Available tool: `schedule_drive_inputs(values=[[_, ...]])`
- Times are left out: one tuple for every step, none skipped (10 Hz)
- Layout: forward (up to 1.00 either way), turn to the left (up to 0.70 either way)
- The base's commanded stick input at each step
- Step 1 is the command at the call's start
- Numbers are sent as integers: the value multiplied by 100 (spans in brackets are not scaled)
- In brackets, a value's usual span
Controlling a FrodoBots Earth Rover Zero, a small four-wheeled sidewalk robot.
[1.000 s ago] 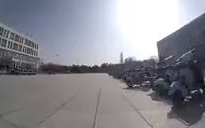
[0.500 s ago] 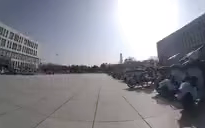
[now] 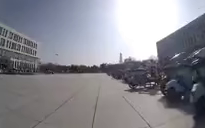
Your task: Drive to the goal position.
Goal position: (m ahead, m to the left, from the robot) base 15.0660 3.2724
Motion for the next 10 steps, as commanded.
schedule_drive_inputs(values=[[50,0],[50,0],[50,0],[50,0],[50,0],[50,0],[50,0],[50,0],[50,0],[50,0]])
